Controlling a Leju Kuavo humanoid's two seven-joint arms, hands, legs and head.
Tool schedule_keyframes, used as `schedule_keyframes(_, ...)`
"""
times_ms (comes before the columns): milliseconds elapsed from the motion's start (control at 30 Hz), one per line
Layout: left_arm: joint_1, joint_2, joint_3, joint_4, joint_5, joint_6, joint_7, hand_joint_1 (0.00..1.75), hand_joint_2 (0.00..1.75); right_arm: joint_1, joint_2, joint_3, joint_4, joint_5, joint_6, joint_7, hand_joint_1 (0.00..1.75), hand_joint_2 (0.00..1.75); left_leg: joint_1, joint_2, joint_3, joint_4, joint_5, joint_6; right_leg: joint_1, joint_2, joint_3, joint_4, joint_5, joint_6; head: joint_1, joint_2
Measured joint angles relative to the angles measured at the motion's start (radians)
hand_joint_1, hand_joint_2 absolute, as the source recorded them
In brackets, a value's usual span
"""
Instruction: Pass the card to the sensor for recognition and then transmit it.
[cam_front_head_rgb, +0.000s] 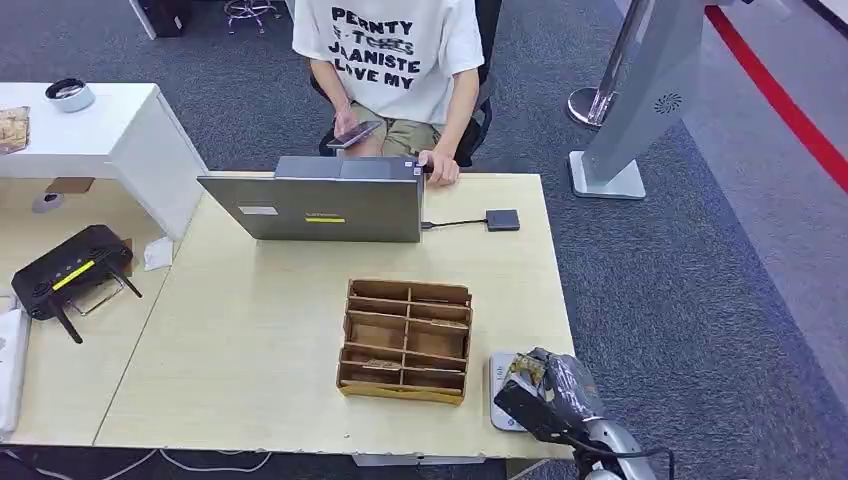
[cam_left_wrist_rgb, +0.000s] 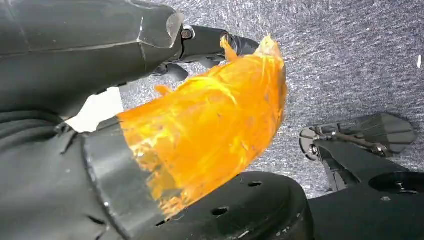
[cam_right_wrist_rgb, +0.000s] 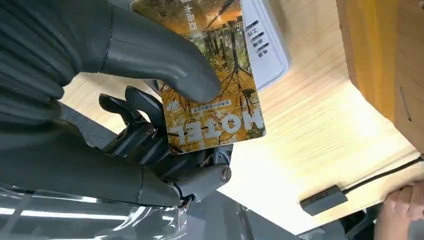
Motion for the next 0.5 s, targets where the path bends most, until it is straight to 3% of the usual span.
schedule_keyframes(500,0.0,0.0,0.009,0.0,-0.011,-0.003,0.001,0.0,0.0,-0.025,0.021,0.002,0.068,0.038,-0.014,0.013,1.75,1.75,0.0,0.001,0.007,0.0,0.0,0.0,0.0,0.001,0.007,0.0,0.0,0.0,0.0,0.0)
